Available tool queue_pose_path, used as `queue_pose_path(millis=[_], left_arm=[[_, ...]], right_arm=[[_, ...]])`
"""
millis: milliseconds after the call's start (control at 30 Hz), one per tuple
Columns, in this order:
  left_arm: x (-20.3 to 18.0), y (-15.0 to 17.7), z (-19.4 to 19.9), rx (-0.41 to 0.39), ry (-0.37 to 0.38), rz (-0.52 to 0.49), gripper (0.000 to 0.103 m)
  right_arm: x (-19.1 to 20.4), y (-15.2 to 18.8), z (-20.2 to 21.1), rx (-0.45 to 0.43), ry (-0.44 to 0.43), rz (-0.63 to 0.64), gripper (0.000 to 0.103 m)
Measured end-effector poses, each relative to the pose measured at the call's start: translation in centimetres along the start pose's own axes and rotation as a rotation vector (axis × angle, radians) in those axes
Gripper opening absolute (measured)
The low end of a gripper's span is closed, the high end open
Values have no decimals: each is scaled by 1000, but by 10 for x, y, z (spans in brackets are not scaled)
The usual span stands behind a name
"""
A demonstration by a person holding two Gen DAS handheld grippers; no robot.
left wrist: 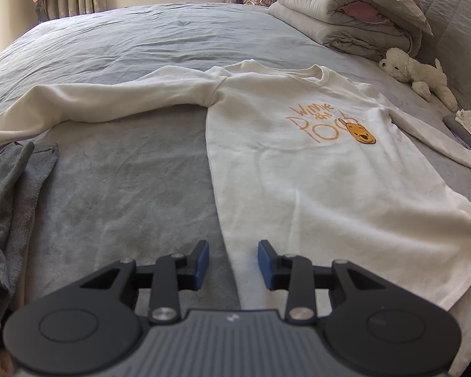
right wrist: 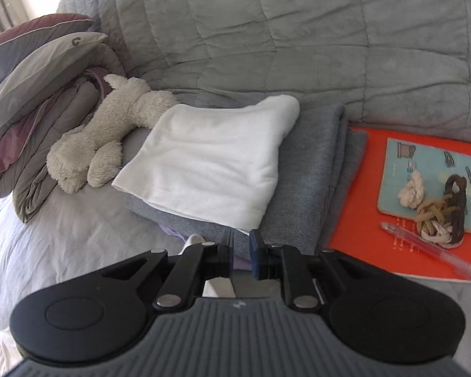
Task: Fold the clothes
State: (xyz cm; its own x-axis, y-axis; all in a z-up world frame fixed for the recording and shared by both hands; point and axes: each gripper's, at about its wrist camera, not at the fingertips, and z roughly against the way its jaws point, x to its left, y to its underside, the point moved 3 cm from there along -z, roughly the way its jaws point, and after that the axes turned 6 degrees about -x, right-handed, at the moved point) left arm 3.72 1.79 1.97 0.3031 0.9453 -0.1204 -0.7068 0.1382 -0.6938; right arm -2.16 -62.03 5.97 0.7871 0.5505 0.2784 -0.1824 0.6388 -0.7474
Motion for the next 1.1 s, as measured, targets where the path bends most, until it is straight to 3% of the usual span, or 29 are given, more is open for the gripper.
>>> queue_pose_path(millis=[67, 200, 467, 633, 733, 933, 1100], left_arm=[[-4, 0, -2, 5, 9, -4, 36], [-9, 0, -4, 12, 13, -13, 40], [3, -1, -4, 26, 34, 85, 40], [7, 4, 1, 26, 23, 95, 40], [12, 7, 6, 26, 31, 110, 40], [28, 13, 20, 25, 62, 178, 40], [32, 21, 30, 35, 113, 218, 40]], right_arm=[[14, 7, 0, 34, -46, 112, 18], [40, 35, -5, 128, -45, 294, 18], [108, 114, 40, 209, -313, 674, 18], [135, 148, 69, 278, -514, 777, 18], [144, 169, 87, 293, -588, 853, 18], [148, 199, 108, 292, -641, 996, 18], [141, 205, 115, 304, -616, 954, 18]])
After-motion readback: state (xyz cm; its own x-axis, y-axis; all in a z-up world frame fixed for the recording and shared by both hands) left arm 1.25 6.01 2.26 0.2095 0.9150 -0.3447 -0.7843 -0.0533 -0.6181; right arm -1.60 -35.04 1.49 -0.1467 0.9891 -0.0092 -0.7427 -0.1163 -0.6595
